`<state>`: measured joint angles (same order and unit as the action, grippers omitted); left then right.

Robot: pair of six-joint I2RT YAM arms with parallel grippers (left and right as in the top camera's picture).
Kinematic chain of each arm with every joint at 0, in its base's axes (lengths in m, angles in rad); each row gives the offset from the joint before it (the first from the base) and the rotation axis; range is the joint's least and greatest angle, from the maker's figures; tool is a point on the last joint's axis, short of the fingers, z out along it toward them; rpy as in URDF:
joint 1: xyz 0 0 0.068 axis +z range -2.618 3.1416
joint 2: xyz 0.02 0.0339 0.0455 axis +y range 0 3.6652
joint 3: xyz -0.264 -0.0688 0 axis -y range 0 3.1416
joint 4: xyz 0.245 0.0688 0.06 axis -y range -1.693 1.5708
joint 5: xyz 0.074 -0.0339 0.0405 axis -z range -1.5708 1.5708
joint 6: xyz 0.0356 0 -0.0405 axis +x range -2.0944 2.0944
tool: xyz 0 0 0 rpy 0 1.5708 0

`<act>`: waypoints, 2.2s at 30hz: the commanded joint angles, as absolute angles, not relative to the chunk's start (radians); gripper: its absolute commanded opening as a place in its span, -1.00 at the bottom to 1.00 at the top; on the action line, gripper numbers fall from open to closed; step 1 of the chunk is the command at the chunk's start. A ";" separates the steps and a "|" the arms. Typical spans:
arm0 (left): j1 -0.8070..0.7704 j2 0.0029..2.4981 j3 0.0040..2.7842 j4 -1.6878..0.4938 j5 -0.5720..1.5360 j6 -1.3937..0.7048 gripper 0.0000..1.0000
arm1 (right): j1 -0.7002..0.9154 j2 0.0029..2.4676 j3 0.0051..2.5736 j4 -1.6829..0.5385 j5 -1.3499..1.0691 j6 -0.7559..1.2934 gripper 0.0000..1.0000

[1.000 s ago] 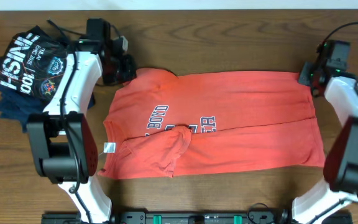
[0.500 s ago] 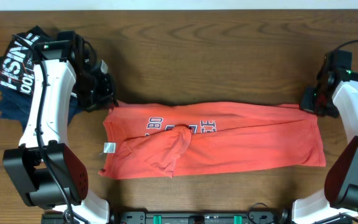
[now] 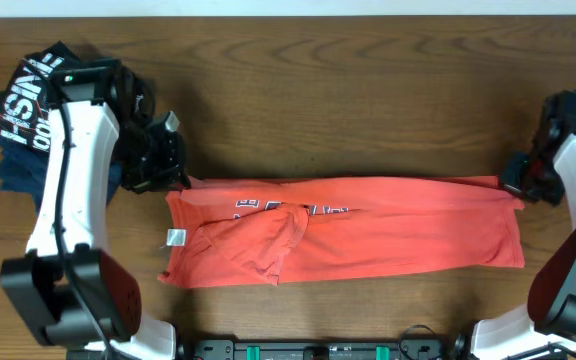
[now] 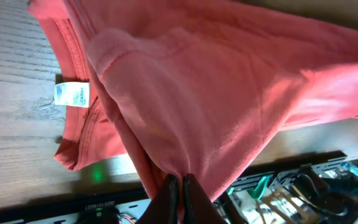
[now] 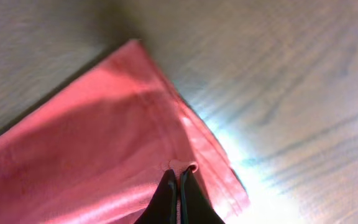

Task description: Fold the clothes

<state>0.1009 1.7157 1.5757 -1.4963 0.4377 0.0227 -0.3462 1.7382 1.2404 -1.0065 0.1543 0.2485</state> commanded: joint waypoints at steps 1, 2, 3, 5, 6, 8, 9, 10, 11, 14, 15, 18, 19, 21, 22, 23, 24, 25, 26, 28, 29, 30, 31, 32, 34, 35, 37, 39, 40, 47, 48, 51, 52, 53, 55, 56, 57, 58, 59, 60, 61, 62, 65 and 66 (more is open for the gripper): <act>0.102 1.663 1.555 -1.506 0.437 0.048 -0.88 | -0.392 1.722 1.243 -1.018 0.168 0.303 -0.98; 0.102 1.656 1.550 -1.507 0.437 0.048 -0.88 | -0.401 1.722 1.243 -1.024 0.168 0.303 -0.98; 0.102 1.652 1.543 -1.507 0.438 0.048 -0.88 | -0.405 1.722 1.243 -1.026 0.168 0.303 -0.98; 0.102 1.646 1.526 -1.507 0.438 0.048 -0.88 | -0.414 1.722 1.243 -1.030 0.167 0.318 -0.98; 0.102 1.645 1.514 -1.506 0.438 0.049 -0.88 | -0.420 1.722 1.243 -1.031 0.165 0.322 -0.98; 0.102 1.645 1.486 -1.505 0.437 0.049 -0.88 | -0.427 1.722 1.242 -1.029 0.164 0.323 -0.97; 0.102 1.645 1.468 -1.502 0.437 0.050 -0.88 | -0.433 1.722 1.242 -1.029 0.164 0.328 -0.98; 0.102 1.645 1.454 -1.498 0.437 0.052 -0.88 | -0.438 1.722 1.243 -1.031 0.164 0.329 -0.99; 0.102 1.645 1.436 -1.494 0.437 0.052 -0.88 | -0.440 1.722 1.242 -1.032 0.164 0.330 -0.98; 0.102 1.645 1.394 -1.487 0.438 0.052 -0.88 | -0.443 1.722 1.242 -1.033 0.165 0.337 -0.98; 0.102 1.645 1.383 -1.487 0.439 0.052 -0.88 | -0.444 1.722 1.242 -1.031 0.165 0.336 -0.98; 0.102 1.640 1.359 -1.488 0.487 0.078 -0.88 | -0.444 1.722 1.242 -1.029 0.146 0.336 -0.97; 0.102 1.638 1.351 -1.488 0.500 0.093 -0.88 | -0.444 1.722 1.242 -1.030 0.137 0.336 -0.98; 0.102 1.632 1.335 -1.488 0.509 0.097 -0.86 | -0.444 1.722 1.242 -1.034 0.126 0.336 -0.98; 0.102 1.629 1.328 -1.487 0.508 0.098 -0.88 | -0.444 1.722 1.241 -1.042 0.126 0.336 -0.98; 0.102 1.629 1.324 -1.487 0.508 0.098 -0.88 | -0.444 1.722 1.241 -1.048 0.127 0.336 -0.98; 0.102 1.629 1.318 -1.487 0.509 0.101 -0.88 | -0.444 1.722 1.240 -1.056 0.127 0.336 -0.98; 0.102 1.629 1.313 -1.487 0.509 0.101 -0.88 | -0.444 1.722 1.239 -1.063 0.127 0.336 -0.97; 0.102 1.629 1.309 -1.487 0.509 0.101 -0.89 | -0.444 1.722 1.236 -1.066 0.127 0.335 -0.98; 0.102 1.629 1.300 -1.487 0.508 0.101 -0.88 | -0.444 1.722 1.229 -1.069 0.127 0.333 -0.98; 0.102 1.629 1.295 -1.486 0.508 0.101 -0.88 | -0.444 1.722 1.223 -1.071 0.127 0.332 -0.97; 0.102 1.629 1.291 -1.483 0.504 0.101 -0.88 | -0.444 1.722 1.217 -1.071 0.128 0.332 -0.98; 0.102 1.629 1.288 -1.480 0.500 0.101 -0.88 | -0.444 1.722 1.212 -1.071 0.132 0.332 -0.98; 0.102 1.629 1.284 -1.474 0.485 0.100 -0.88 | -0.444 1.722 1.203 -1.071 0.146 0.332 -0.97; 0.102 1.629 1.277 -1.457 0.454 0.071 -0.88 | -0.445 1.722 1.185 -1.058 0.202 0.338 -0.98; 0.102 1.629 1.275 -1.452 0.446 0.058 -0.88 | -0.447 1.722 1.177 -1.044 0.217 0.349 -0.97; 0.102 1.629 1.274 -1.450 0.445 0.058 -0.88 | -0.448 1.722 1.169 -1.025 0.204 0.355 -0.97; 0.101 1.629 1.274 -1.451 0.445 0.058 -0.87 | -0.448 1.722 1.169 -1.013 0.203 0.355 -0.97; 0.101 1.629 1.274 -1.452 0.445 0.058 -0.88 | -0.448 1.722 1.169 -1.008 0.202 0.355 -0.97; 0.100 1.629 1.268 -1.453 0.445 0.058 -0.88 | -0.445 1.722 1.169 -1.033 0.168 0.351 -0.97; 0.100 1.629 1.268 -1.453 0.445 0.058 -0.88 | -0.446 1.722 1.169 -1.040 0.168 0.351 -0.97; 0.100 1.629 1.268 -1.440 0.454 0.055 -0.88 | -0.445 1.722 1.168 -1.055 0.168 0.351 -0.97; 0.099 1.629 1.268 -1.430 0.465 0.054 -0.88 | -0.445 1.722 1.168 -1.062 0.167 0.351 -0.97; 0.099 1.629 1.268 -1.415 0.474 0.049 -0.88 | -0.445 1.722 1.168 -1.070 0.167 0.351 -0.97; 0.099 1.629 1.268 -1.387 0.487 0.045 -0.88 | -0.445 1.722 1.168 -1.087 0.165 0.351 -0.98; 0.099 1.629 1.268 -1.374 0.487 0.039 -0.88 | -0.445 1.722 1.168 -1.092 0.164 0.351 -0.98; 0.099 1.629 1.268 -1.359 0.487 0.032 -0.88 | -0.445 1.722 1.167 -1.093 0.164 0.351 -0.97; 0.099 1.629 1.268 -1.342 0.487 0.025 -0.89 | -0.445 1.722 1.163 -1.092 0.164 0.351 -0.98; 0.099 1.629 1.268 -1.324 0.487 0.023 -0.88 | -0.445 1.722 1.161 -1.090 0.165 0.351 -0.97; 0.098 1.629 1.268 -1.301 0.487 0.020 -0.88 | -0.445 1.722 1.156 -1.085 0.164 0.351 -0.98; 0.096 1.629 1.268 -1.282 0.487 0.012 -0.88 | -0.445 1.722 1.151 -1.079 0.163 0.351 -0.98; 0.091 1.629 1.267 -1.253 0.487 0.000 -0.88 | -0.445 1.723 1.145 -1.072 0.154 0.351 -0.98; 0.070 1.630 1.261 -1.168 0.486 -0.013 -0.88 | -0.444 1.723 1.124 -1.051 0.149 0.351 -0.97; 0.060 1.632 1.256 -1.136 0.486 -0.021 -0.87 | -0.444 1.723 1.116 -1.045 0.149 0.351 -0.98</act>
